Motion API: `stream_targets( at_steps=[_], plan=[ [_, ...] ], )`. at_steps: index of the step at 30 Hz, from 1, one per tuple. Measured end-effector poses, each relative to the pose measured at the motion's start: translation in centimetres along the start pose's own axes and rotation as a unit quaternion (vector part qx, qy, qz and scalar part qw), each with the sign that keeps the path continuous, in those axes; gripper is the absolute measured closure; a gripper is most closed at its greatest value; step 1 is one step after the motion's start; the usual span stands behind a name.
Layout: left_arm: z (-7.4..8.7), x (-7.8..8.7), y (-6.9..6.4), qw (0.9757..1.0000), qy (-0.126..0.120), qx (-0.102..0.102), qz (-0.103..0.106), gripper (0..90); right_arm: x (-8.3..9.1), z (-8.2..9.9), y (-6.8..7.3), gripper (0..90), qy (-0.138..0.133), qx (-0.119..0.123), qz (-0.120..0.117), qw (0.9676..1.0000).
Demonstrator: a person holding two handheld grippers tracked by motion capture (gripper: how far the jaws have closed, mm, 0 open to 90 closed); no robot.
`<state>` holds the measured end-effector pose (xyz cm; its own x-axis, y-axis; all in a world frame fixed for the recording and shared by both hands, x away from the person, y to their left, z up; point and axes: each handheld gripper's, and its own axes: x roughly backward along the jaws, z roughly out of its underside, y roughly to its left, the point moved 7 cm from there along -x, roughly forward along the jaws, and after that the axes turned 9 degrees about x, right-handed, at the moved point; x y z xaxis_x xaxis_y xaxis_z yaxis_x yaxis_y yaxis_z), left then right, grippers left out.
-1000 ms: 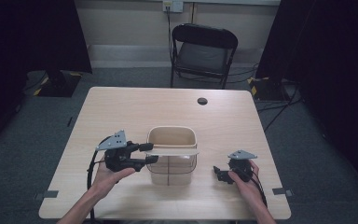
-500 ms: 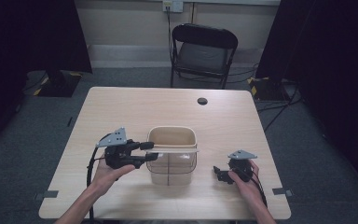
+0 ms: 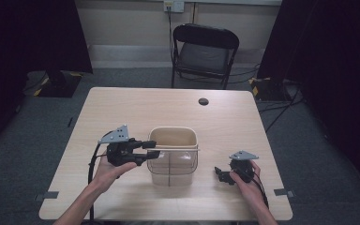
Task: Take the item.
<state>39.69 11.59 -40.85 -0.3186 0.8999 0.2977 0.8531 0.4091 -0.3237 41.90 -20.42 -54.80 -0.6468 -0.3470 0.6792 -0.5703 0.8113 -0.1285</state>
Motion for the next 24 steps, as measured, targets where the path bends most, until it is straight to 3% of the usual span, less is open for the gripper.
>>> stream_targets(
  at_steps=[24],
  plan=[
    [-0.43,-0.27,0.86,0.9999,0.001,0.011,0.001,59.7,0.00,0.00,0.00,13.4,0.000,0.000,0.000,1.0000]
  ],
)
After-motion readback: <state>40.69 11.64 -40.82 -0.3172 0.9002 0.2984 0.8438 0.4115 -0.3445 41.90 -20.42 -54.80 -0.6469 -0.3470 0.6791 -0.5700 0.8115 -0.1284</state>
